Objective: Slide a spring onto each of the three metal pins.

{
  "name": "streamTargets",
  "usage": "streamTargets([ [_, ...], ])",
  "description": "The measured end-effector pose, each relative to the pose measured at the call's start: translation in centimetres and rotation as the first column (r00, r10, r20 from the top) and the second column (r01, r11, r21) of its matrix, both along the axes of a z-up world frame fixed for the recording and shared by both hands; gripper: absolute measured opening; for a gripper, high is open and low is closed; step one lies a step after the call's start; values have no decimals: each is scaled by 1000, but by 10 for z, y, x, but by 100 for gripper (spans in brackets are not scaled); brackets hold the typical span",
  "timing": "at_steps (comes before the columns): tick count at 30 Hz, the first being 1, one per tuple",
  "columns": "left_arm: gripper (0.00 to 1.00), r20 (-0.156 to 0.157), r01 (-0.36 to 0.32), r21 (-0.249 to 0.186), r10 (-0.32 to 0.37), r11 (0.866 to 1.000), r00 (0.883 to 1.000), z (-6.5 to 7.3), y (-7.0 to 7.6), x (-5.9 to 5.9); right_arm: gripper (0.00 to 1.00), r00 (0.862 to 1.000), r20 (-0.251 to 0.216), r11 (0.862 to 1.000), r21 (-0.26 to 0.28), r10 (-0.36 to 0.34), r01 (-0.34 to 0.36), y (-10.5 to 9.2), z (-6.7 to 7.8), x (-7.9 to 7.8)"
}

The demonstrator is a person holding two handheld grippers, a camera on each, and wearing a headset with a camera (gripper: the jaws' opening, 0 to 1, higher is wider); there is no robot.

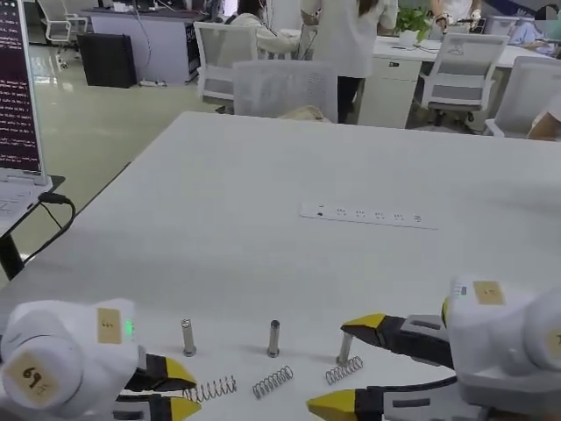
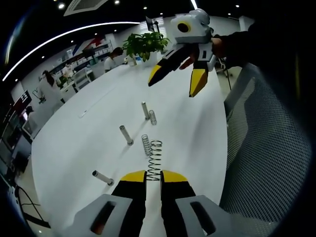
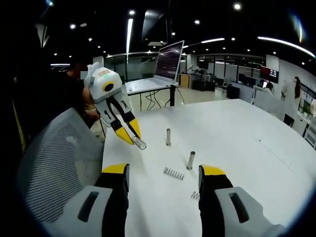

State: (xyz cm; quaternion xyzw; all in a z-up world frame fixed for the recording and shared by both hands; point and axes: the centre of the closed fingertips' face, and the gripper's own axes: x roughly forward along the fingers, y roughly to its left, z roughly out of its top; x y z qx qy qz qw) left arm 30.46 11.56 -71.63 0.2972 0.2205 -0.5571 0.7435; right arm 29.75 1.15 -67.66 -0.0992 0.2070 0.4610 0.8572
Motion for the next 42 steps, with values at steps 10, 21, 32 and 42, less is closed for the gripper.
streamTargets([
  [10, 3, 2, 45, -26, -45, 999, 999, 8, -16, -10, 46, 998, -18, 998, 20, 61, -61, 19, 1, -7],
  [21, 3, 10, 101, -66, -101, 993, 995, 21, -36, -22, 39, 992, -36, 992, 34, 119, -117, 36, -1, -16],
  [32, 3, 30, 137, -99, -135, 986, 990, 30, -47, -29, 31, 985, -51, 985, 66, 164, -160, 47, 2, -23],
  [42, 3, 56, 179, -134, -173, 975, 983, 40, -54, -36, 22, 979, -68, 978, 93, 192, -186, 51, 4, -29],
])
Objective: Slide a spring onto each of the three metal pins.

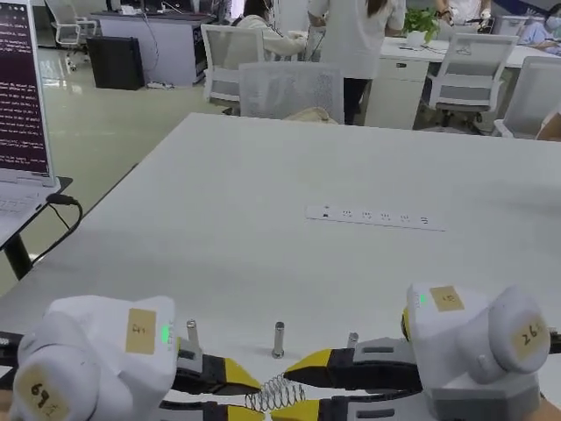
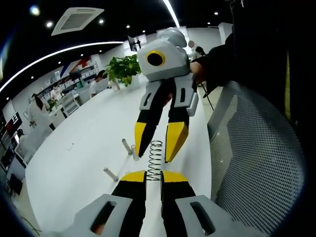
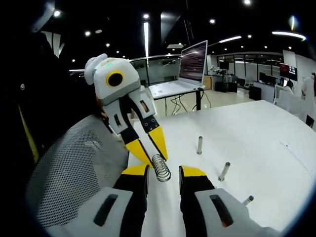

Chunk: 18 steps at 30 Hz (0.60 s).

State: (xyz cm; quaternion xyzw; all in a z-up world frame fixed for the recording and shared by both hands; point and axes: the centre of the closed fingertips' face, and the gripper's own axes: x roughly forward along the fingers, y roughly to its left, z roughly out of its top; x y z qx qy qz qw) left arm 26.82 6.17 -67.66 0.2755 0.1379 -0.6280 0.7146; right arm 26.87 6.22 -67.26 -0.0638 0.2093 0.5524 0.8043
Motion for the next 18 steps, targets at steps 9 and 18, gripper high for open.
streamTargets([
  [9, 3, 18, 23, -26, -23, 999, 1000, 7, -5, -4, 16, 1000, -15, 999, 30, 20, -20, 4, 4, -4],
  [18, 3, 22, 27, -34, -26, 999, 999, 8, -6, -4, 10, 998, -47, 999, 33, 29, -28, 6, 4, -7],
])
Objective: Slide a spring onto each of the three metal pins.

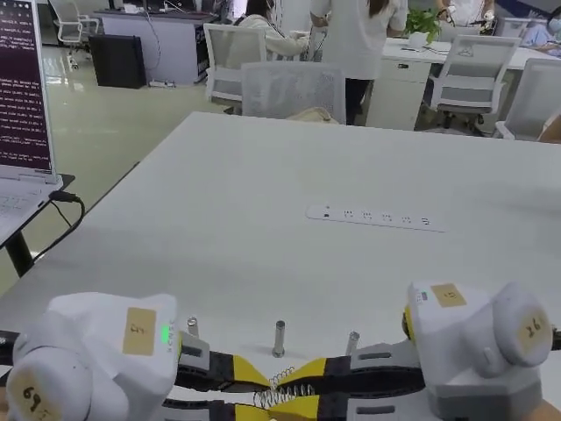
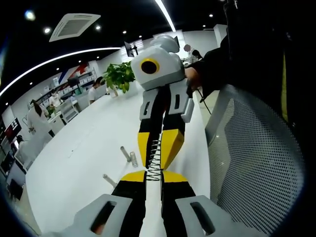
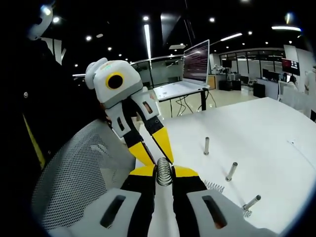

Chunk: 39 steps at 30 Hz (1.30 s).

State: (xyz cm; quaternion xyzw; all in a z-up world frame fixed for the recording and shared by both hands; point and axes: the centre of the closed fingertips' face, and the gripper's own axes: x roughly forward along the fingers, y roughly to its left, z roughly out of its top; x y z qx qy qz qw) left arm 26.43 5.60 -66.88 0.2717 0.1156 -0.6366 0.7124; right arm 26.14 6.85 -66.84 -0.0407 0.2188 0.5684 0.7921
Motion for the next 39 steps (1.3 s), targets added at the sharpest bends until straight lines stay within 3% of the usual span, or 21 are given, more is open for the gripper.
streamTargets([
  [7, 3, 0, -3, -1, 3, 1000, 1000, -1, 0, 0, 9, 1000, -18, 1000, -22, 2, -3, 2, -1, 0],
  [11, 3, -9, -18, -9, 18, 1000, 1000, -4, -1, 0, 9, 1000, -26, 996, -86, 15, -17, 1, -3, 0],
  [16, 3, -16, -38, -18, 38, 999, 999, -5, -1, 2, 9, 998, -23, 982, -180, 50, -54, 1, -5, 2],
  [20, 3, -22, -62, -31, 61, 998, 998, -6, -2, 5, 8, 995, -19, 954, -285, 93, -95, 1, -5, 4],
  [22, 3, -21, -68, -32, 67, 997, 998, -7, -2, 6, 8, 994, -39, 940, -323, 102, -109, 2, -6, 6],
  [25, 3, -26, -78, -35, 77, 996, 997, -8, -2, 7, 8, 988, -52, 907, -392, 144, -152, 3, -7, 6],
  [28, 3, -31, -87, -36, 86, 996, 996, -9, -1, 9, 8, 985, -71, 888, -427, 157, -172, 5, -7, 9],
  [31, 3, -31, -99, -40, 97, 994, 995, -9, 0, 11, 8, 980, -104, 855, -479, 168, -198, 6, -8, 12],
  [39, 3, -41, -142, -66, 140, 988, 989, -6, 4, 19, 8, 971, -125, 792, -561, 205, -240, 10, -6, 18],
])
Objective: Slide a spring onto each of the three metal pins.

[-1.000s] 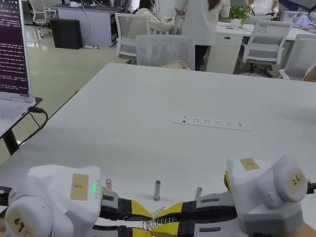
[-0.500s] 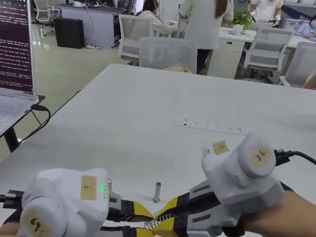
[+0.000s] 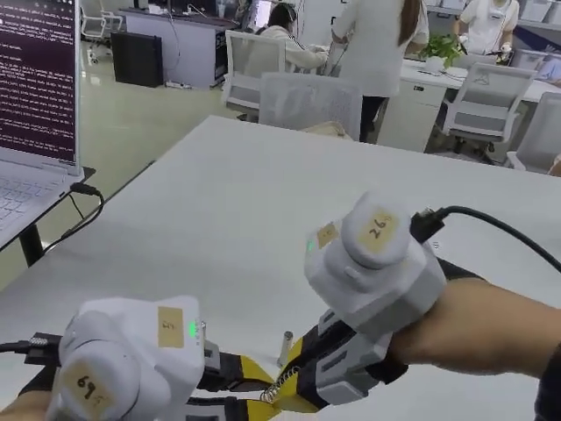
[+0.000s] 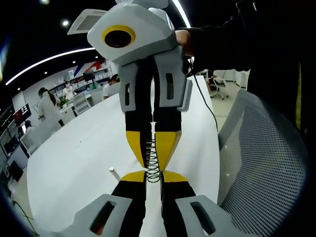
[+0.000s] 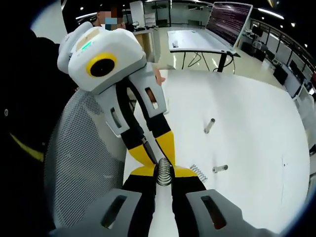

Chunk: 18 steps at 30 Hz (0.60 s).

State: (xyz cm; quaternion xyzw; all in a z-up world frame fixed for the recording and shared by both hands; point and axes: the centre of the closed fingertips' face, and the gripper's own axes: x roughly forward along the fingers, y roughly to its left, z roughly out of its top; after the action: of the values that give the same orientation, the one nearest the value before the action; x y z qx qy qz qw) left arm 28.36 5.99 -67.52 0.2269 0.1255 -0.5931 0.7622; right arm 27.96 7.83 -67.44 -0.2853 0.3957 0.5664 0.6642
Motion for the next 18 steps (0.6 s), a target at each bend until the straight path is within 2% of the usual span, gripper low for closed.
streamTargets([
  [8, 3, -4, -35, -15, 35, 999, 999, 1, 3, 6, 8, 1000, -11, 996, -83, 27, -28, 2, 0, 6],
  [9, 3, -10, -40, -18, 40, 999, 999, 1, 3, 7, 8, 1000, -12, 996, -87, 29, -30, 3, 0, 6],
  [15, 3, 1, -56, -4, 56, 998, 998, 2, 12, 12, 8, 999, -15, 993, -105, 50, -51, 10, 0, 11],
  [18, 3, -8, -68, -8, 68, 998, 998, 3, 17, 17, 8, 998, -14, 993, -107, 56, -58, 15, 2, 14],
])
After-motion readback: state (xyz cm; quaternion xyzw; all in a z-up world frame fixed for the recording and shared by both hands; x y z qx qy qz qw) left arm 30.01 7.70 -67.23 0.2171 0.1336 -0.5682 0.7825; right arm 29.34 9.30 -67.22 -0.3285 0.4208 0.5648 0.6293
